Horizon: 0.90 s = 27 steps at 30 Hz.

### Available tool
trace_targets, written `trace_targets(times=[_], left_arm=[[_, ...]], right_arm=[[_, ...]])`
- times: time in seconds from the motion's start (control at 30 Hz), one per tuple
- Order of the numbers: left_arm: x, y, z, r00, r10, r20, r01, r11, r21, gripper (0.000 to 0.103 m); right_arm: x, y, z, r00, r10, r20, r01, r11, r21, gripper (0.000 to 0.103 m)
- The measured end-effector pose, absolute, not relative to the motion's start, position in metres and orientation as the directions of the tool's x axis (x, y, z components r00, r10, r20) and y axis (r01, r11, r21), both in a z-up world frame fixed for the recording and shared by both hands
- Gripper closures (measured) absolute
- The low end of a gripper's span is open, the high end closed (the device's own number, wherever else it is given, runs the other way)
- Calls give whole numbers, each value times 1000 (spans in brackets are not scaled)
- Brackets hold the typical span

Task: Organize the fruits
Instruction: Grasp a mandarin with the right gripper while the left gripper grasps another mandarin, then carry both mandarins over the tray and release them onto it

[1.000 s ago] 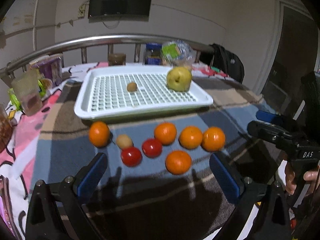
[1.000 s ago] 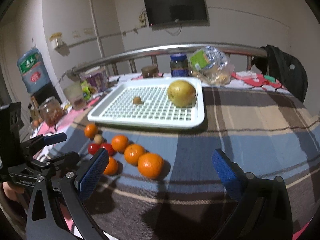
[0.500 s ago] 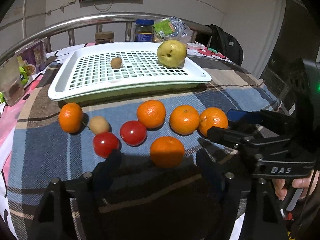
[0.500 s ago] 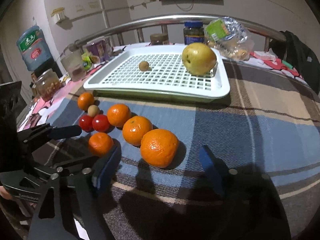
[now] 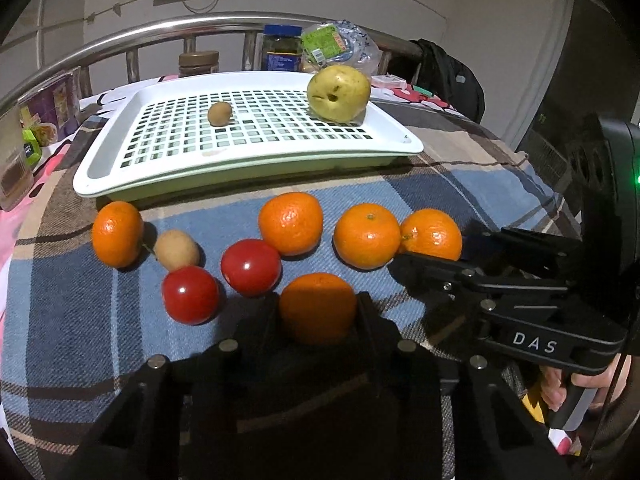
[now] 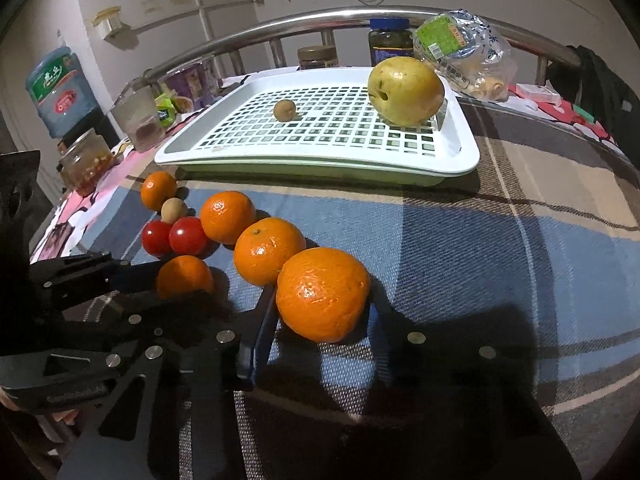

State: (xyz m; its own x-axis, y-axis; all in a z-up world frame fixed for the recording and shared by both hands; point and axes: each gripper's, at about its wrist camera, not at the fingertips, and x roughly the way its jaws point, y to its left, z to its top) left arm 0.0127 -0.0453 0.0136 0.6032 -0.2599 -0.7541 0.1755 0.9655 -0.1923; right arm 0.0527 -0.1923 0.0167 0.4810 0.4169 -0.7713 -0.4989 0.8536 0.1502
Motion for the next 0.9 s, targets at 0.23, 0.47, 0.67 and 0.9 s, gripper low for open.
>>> trace_targets(times=[0.23,0.47,0.67,0.9], left_arm=[[5,-41,26,623,-280,-730,185,960,-210,63],[-4,-35,51,668,-292,-684,193,956,-219,63],[-2,-26,79,721,-282,-633,187,959,-214,63],[9,-14,102,765,-266,-586,164,961,-223,63]], right_arm=[[44,-201,25,494,440,-750,-486,855,182,65],[32,-208,49,529,468,-708,-492,849,194,65],[28,-210,76,547,516,-660,-511,829,226,65],[37,-215,105,586,538,-606,-508,826,243,65]])
